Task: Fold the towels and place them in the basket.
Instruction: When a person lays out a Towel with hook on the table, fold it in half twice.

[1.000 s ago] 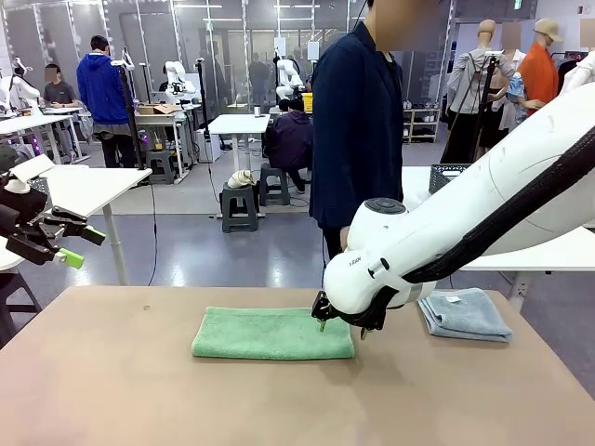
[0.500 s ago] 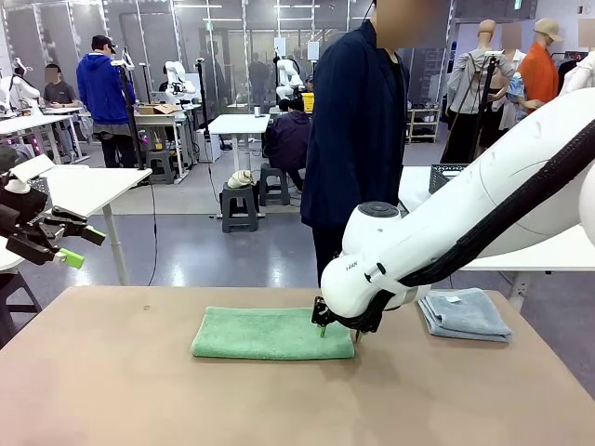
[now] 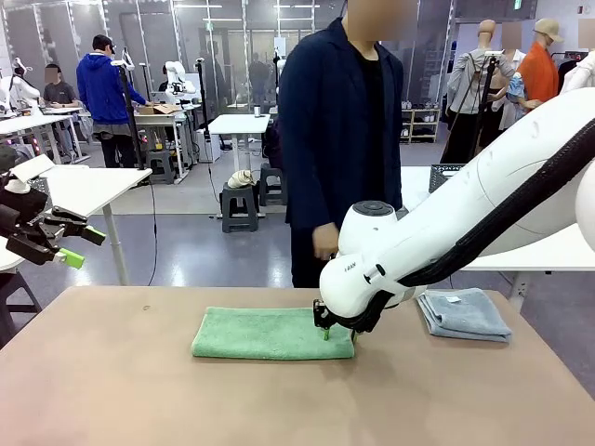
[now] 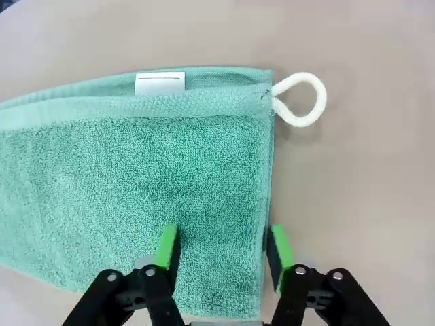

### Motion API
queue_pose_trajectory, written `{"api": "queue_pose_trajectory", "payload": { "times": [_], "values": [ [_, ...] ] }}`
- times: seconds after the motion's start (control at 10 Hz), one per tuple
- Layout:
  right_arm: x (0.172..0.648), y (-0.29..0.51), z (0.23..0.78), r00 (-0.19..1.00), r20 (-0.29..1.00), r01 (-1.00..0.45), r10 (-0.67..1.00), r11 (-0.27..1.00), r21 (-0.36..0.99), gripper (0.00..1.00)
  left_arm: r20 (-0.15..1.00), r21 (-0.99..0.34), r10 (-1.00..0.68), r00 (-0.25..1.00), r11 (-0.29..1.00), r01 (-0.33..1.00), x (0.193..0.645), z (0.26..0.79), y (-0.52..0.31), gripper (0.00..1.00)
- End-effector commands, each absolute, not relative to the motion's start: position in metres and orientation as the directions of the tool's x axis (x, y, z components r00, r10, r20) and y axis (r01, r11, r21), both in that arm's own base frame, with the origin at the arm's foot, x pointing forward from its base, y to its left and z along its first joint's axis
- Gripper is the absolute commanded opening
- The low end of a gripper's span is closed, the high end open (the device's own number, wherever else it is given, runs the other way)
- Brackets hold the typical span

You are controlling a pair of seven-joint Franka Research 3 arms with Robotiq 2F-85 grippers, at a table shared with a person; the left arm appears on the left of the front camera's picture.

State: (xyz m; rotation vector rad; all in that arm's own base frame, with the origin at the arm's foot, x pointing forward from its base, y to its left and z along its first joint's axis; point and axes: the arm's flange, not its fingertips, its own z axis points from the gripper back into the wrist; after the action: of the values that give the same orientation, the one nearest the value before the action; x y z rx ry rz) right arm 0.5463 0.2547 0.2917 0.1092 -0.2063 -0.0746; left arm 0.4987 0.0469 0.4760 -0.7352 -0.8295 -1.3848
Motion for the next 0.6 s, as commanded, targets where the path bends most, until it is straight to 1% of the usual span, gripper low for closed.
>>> {"api": "queue_pose_trajectory", "payload": {
  "times": [0.0,0.1,0.2,0.3,0.4,0.5],
  "values": [
    [0.5525,0.2664,0.2898,0.975,0.197,0.093,-0.104,0.993,0.066,0.62,0.848,0.035,-0.531,0.002,0.06,0.998,0.4974,0.4771,0.0468,1.0],
    [0.5524,0.2673,0.2883,0.976,0.197,0.084,-0.092,0.995,0.048,0.68,0.848,0.035,-0.531,0.002,0.06,0.998,0.4974,0.4771,0.0468,1.0],
    [0.5527,0.2673,0.2878,0.977,0.189,0.087,-0.095,0.995,0.047,0.44,0.848,0.035,-0.531,0.002,0.06,0.998,0.4974,0.4771,0.0468,1.0],
    [0.5521,0.267,0.2876,0.978,0.186,0.089,-0.096,0.995,0.047,0.48,0.848,0.035,-0.531,0.002,0.06,0.998,0.4974,0.4771,0.0468,1.0],
    [0.552,0.2665,0.2869,0.978,0.184,0.09,-0.098,0.995,0.047,0.25,0.848,0.035,-0.531,0.002,0.06,0.998,0.4974,0.4771,0.0468,1.0],
    [0.5525,0.2661,0.2865,0.978,0.185,0.09,-0.097,0.995,0.045,0.28,0.848,0.035,-0.531,0.002,0.06,0.998,0.4974,0.4771,0.0468,1.0]
  ]
}}
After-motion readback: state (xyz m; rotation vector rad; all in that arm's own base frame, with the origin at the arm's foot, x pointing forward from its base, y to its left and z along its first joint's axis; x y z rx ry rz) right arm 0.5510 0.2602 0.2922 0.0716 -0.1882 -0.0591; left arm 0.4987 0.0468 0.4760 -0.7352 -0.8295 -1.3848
